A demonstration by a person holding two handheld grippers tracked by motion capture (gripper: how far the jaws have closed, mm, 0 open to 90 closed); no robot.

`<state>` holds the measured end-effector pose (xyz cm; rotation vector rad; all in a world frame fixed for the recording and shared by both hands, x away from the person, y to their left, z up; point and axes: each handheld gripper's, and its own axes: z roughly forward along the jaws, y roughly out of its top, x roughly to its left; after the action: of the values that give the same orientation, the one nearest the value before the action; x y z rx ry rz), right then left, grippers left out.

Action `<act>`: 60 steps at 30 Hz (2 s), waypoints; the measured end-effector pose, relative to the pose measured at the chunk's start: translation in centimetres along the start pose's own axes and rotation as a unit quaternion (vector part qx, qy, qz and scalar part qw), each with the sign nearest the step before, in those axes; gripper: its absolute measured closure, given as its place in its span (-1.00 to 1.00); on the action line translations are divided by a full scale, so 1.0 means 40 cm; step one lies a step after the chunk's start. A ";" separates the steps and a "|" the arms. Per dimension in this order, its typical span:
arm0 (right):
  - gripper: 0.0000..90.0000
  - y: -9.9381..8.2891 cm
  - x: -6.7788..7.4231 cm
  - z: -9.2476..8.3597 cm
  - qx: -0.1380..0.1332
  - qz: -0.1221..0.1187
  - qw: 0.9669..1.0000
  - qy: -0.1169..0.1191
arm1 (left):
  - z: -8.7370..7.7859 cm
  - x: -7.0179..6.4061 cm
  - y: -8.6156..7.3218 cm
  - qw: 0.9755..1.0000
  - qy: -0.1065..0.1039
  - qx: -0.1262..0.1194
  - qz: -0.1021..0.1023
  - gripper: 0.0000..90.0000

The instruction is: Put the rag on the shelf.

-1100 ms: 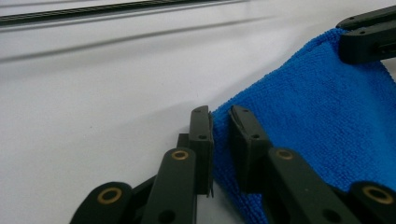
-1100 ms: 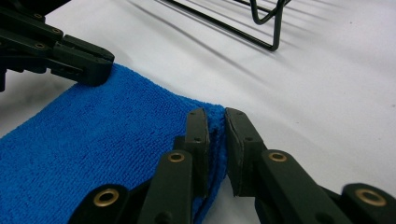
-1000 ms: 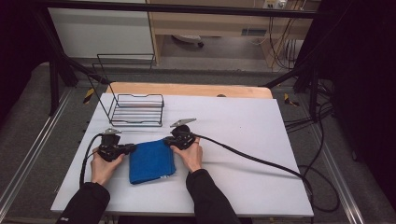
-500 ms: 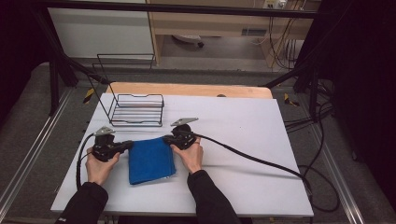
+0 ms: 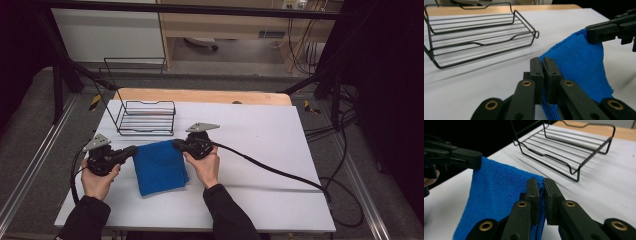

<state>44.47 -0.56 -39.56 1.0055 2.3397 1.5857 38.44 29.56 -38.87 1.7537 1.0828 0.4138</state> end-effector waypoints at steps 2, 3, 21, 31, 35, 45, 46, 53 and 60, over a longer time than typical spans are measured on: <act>0.86 0.007 0.006 -0.012 -0.009 -0.005 1.000 0.003 | -0.011 -0.005 0.006 1.000 -0.003 -0.011 0.001 0.92; 0.86 0.010 0.010 -0.017 -0.014 -0.006 1.000 0.005 | -0.016 -0.008 0.010 1.000 -0.003 -0.015 0.003 0.92; 0.86 0.072 0.051 -0.088 -0.076 -0.032 0.996 0.013 | -0.081 -0.047 0.053 0.997 -0.002 -0.079 0.024 0.92; 0.86 0.111 0.088 -0.103 -0.103 -0.053 0.993 0.015 | -0.115 -0.043 0.074 0.994 0.007 -0.110 0.019 0.92; 0.86 0.122 0.100 -0.106 -0.114 -0.058 0.992 0.014 | -0.123 -0.042 0.081 0.993 0.009 -0.117 0.020 0.92; 0.86 0.162 0.122 -0.113 -0.137 -0.069 0.988 0.006 | -0.148 -0.044 0.115 0.990 0.021 -0.140 0.029 0.92; 0.86 0.166 0.125 -0.114 -0.139 -0.069 0.988 0.005 | -0.149 -0.043 0.119 0.989 0.022 -0.142 0.029 0.92; 0.87 0.197 0.133 -0.114 -0.160 -0.073 0.984 0.000 | -0.161 -0.036 0.147 0.986 0.024 -0.161 0.029 0.92; 0.87 0.235 0.146 -0.108 -0.177 -0.076 0.981 -0.002 | -0.175 -0.018 0.186 0.982 0.030 -0.187 0.020 0.92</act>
<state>42.19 1.64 -28.10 0.7299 1.9758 1.8441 36.77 32.14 -29.10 1.4386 0.9420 0.6554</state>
